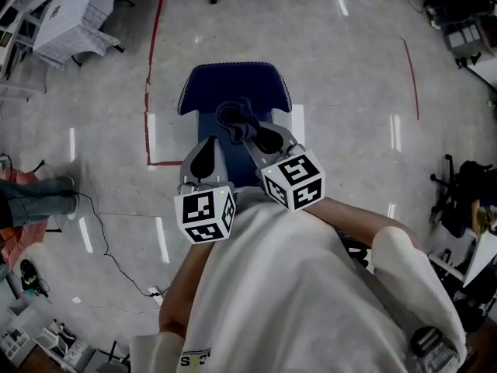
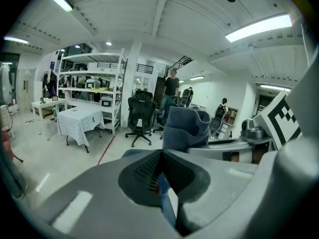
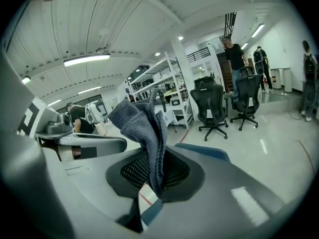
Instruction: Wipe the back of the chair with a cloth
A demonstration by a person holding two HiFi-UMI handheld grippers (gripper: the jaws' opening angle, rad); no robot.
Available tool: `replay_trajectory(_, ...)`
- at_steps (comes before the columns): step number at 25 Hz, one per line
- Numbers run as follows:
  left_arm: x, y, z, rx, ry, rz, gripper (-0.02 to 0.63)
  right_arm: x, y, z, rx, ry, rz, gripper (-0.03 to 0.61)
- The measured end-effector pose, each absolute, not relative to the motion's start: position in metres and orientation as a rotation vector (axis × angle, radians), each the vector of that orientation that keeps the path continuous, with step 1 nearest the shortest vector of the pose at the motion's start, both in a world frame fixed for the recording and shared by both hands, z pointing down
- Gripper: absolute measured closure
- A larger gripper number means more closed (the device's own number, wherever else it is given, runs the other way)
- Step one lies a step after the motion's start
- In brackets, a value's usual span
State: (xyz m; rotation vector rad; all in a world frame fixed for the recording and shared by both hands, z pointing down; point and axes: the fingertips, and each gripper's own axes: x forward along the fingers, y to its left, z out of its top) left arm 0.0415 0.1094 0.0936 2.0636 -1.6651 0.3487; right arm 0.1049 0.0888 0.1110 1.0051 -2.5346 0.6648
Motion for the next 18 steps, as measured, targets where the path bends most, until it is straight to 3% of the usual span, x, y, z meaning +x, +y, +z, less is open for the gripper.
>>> replay_trajectory(18, 0.05, 0.103, 0.103, 2.094, -1.592, 0.36, 0.612, 0.114, 0.076, 0.123, 1.064, -2.482, 0.738, 0.511)
